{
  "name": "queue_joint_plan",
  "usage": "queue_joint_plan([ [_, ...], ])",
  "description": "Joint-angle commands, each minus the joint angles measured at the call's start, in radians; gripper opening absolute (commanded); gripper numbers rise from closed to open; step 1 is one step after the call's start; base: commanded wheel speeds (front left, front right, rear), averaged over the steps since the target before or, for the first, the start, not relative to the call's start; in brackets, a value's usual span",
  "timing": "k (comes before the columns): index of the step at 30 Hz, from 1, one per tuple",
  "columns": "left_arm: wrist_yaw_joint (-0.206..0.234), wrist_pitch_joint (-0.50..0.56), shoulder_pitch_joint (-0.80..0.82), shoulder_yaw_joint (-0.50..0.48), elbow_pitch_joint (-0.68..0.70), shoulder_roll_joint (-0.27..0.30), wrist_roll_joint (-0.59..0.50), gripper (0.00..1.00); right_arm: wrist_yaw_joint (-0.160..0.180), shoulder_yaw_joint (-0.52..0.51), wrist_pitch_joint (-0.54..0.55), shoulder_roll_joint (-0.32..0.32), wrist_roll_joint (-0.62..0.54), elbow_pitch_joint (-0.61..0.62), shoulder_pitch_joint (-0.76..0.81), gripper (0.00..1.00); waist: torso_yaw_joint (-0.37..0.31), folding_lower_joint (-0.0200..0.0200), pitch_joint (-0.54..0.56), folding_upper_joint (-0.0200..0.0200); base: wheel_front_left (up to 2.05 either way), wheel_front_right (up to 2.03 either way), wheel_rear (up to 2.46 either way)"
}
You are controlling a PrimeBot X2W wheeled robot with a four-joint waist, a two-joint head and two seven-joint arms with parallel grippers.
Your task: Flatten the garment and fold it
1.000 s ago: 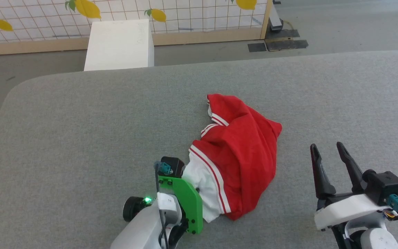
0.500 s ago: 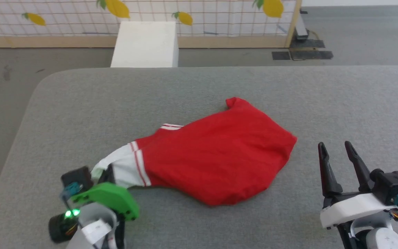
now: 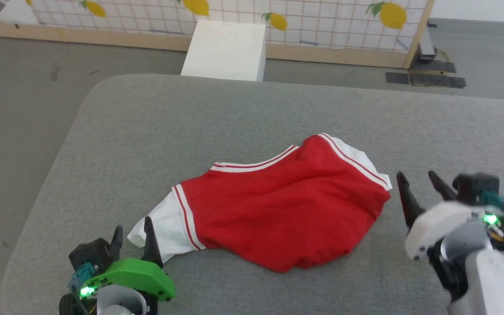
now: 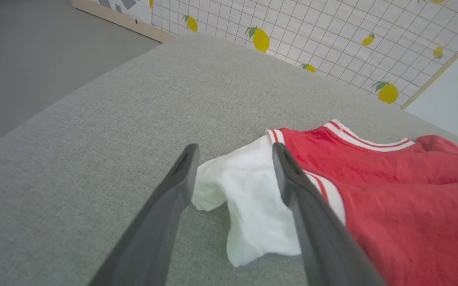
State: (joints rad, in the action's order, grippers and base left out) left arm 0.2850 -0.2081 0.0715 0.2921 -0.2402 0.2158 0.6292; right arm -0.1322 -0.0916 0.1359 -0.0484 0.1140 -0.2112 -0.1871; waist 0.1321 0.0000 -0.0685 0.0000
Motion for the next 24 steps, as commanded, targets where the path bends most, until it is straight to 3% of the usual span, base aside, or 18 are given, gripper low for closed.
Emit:
queue_joint_plan([
  [1,-0.015,-0.029,0.013,-0.006,0.01,-0.009,-0.028,1.0,0.002,-0.009,0.037,-0.002,-0.026,-0.03,-0.051,1.0,0.034,0.0,-0.028,0.0,0.0,0.0,0.0],
  [9,-0.093,-0.053,0.047,-0.081,0.118,-0.092,-0.194,1.0,0.002,-0.098,0.234,-0.002,-0.104,-0.278,-0.266,1.0,0.101,0.0,-0.1,0.0,0.0,0.0,0.0],
  [16,-0.164,-0.053,0.043,-0.133,0.103,-0.144,-0.265,1.0,0.002,-0.124,0.447,-0.002,-0.121,-0.47,-0.349,1.0,0.126,0.0,-0.118,0.0,0.0,0.0,0.0],
  [17,-0.169,-0.053,0.043,-0.139,0.098,-0.148,-0.27,1.0,0.002,-0.121,0.465,-0.002,-0.122,-0.48,-0.351,0.82,0.124,0.0,-0.118,0.0,0.0,0.0,0.0],
  [18,-0.175,-0.053,0.042,-0.146,0.092,-0.151,-0.274,1.0,0.002,-0.117,0.473,-0.002,-0.121,-0.482,-0.355,0.38,0.12,0.0,-0.116,0.0,0.0,0.0,0.0],
  [19,-0.179,-0.053,0.042,-0.151,0.087,-0.153,-0.277,1.0,0.002,-0.117,0.463,-0.002,-0.118,-0.476,-0.357,0.0,0.116,0.0,-0.115,0.0,0.0,0.0,0.0],
  [24,-0.201,-0.054,0.048,-0.167,0.06,-0.161,-0.289,1.0,0.002,-0.125,0.308,-0.021,-0.139,-0.387,-0.337,0.0,0.083,0.0,-0.095,0.0,0.0,0.0,0.0],
])
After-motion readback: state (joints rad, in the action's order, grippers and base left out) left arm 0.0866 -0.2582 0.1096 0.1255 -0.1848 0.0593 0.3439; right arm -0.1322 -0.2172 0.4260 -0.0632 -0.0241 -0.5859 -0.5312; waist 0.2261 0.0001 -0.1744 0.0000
